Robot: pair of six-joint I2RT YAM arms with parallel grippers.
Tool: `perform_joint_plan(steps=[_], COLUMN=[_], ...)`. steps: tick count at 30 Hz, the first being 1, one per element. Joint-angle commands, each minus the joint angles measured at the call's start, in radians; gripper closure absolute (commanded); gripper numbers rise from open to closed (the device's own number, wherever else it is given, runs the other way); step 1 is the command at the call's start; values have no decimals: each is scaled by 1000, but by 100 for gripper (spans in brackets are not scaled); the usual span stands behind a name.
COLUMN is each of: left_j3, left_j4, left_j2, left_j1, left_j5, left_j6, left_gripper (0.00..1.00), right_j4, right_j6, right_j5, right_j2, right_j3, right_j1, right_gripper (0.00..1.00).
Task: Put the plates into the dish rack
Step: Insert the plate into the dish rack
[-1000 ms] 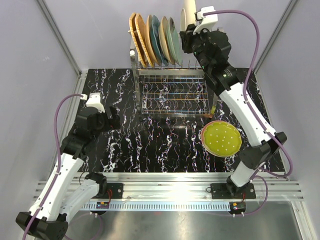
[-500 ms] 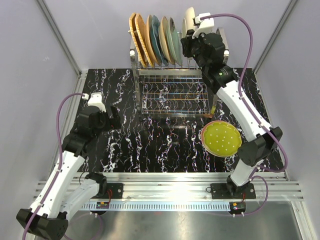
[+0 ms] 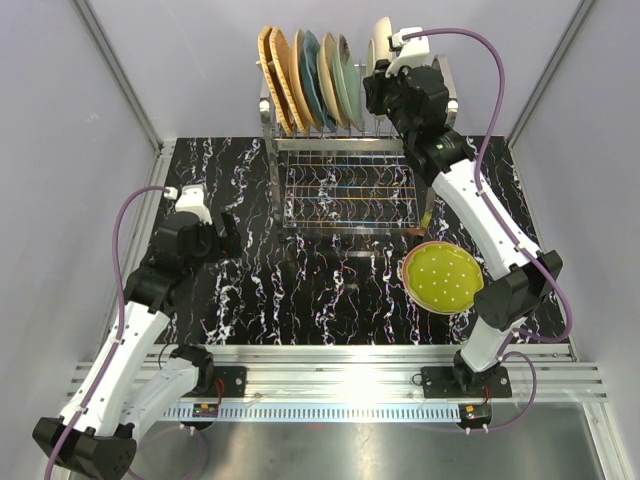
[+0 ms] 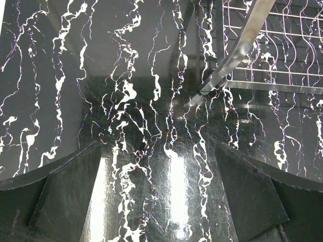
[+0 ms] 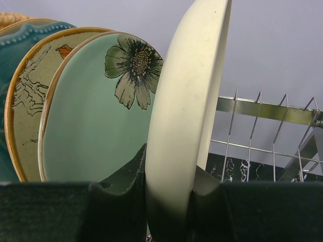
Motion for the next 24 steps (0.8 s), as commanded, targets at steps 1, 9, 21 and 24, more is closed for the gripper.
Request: perform_joint_plan(steps=[1,9,21,24], left_j3=[0,0,0,0], left_j4=[28,30,26,28], left_j2=[3,6,12,12], left_j1=[4,4,6,6], left_j5=[-12,-10,-7,-5], left_j6=[10,10,12,12], left_gripper=[1,1,1,1], right_j4=[50,38,49,55], right_j6=[28,36,61,61], right_j5=[-30,-37,-54,-40], right_j2=[13,25,1,4], right_j3=[15,58,17,-7], right_j1=[-4,-6,-4,-6], right_gripper=[83,85,83,82])
